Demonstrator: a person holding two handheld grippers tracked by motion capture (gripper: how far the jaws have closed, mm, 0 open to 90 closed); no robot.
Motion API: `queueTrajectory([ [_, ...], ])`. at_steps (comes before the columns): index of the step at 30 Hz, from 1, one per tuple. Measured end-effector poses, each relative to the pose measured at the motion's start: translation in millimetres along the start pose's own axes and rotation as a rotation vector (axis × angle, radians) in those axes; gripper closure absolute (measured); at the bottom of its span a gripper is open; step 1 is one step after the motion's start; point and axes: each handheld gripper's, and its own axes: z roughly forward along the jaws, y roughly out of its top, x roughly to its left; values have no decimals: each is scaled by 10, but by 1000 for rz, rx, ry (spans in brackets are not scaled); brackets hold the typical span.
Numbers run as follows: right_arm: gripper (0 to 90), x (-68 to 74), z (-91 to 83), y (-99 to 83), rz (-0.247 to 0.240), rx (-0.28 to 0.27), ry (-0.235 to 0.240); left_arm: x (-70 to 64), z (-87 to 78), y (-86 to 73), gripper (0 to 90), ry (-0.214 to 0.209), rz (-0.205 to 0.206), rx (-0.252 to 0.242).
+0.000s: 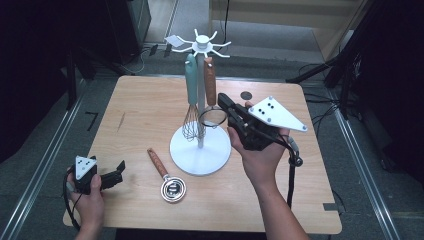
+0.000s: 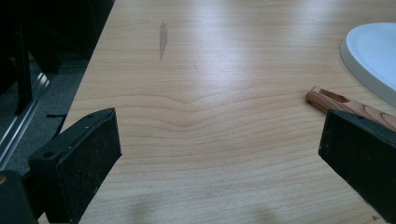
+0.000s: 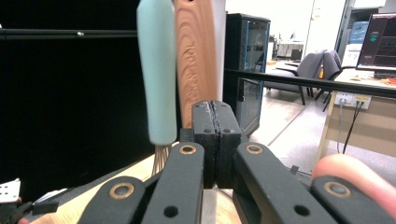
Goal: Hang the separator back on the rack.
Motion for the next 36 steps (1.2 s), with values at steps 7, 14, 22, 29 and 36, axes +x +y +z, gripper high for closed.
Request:
queueTrajectory([
  [7, 900, -74, 108, 111, 24, -19, -8, 0, 2, 0, 0, 0, -2, 0],
  [14, 900, -64, 166, 282, 36, -47, 15, 1, 2, 0, 0, -2, -3, 0],
  [22, 900, -64, 243, 273, 39, -50, 45, -1, 2, 0, 0, -1, -1, 0],
  [29, 900, 8, 258, 284, 40, -51, 81, -3, 1, 0, 0, 0, 2, 0],
  [36, 900, 74, 303, 289, 37, -49, 93, 1, 2, 0, 0, -1, 3, 2],
])
